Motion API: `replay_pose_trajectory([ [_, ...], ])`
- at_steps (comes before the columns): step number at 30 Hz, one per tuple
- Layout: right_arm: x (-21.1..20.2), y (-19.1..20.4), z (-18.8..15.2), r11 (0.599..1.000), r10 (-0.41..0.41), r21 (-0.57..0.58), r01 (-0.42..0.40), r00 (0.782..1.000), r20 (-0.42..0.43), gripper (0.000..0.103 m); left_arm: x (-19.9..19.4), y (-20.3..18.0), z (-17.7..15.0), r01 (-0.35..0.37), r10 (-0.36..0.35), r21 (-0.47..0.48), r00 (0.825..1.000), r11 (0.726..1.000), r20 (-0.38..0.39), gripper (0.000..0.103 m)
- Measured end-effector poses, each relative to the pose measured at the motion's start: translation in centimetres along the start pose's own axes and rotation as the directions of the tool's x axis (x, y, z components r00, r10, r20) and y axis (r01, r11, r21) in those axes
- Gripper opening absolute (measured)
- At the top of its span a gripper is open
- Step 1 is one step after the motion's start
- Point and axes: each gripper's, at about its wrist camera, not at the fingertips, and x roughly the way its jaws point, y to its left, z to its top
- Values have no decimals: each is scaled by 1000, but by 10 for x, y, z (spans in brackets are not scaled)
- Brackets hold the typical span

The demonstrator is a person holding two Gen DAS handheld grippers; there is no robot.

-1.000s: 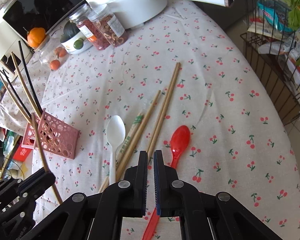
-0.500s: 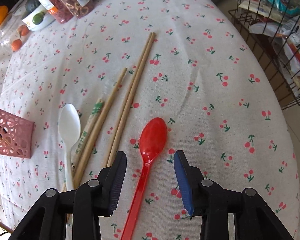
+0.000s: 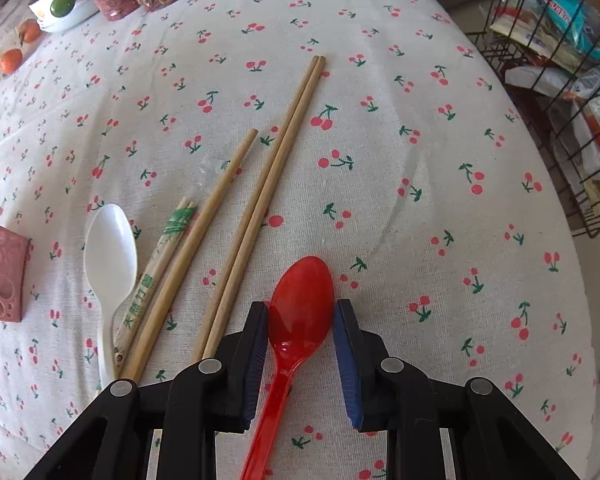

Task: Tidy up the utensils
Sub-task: 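Lift the wooden chopstick over the pink basket with the left tool while the right tool lifts the red spoon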

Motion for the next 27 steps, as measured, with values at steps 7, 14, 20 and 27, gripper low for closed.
replay_pose_trajectory([
  [7,-67,7,-14,993,114,-14,-113,975,188,29,-46,17,21,-4,14,-58,986,998,169,6],
  [14,-117,37,-23,983,184,-93,-161,914,362,29,-78,32,42,-37,81,-122,923,992,376,6],
  [20,-127,56,-24,976,211,-136,-169,886,412,29,-72,42,52,-95,168,-168,851,981,497,6],
  [27,-126,63,-22,973,222,-149,-174,879,423,29,-32,42,59,-154,208,-145,824,977,527,6],
])
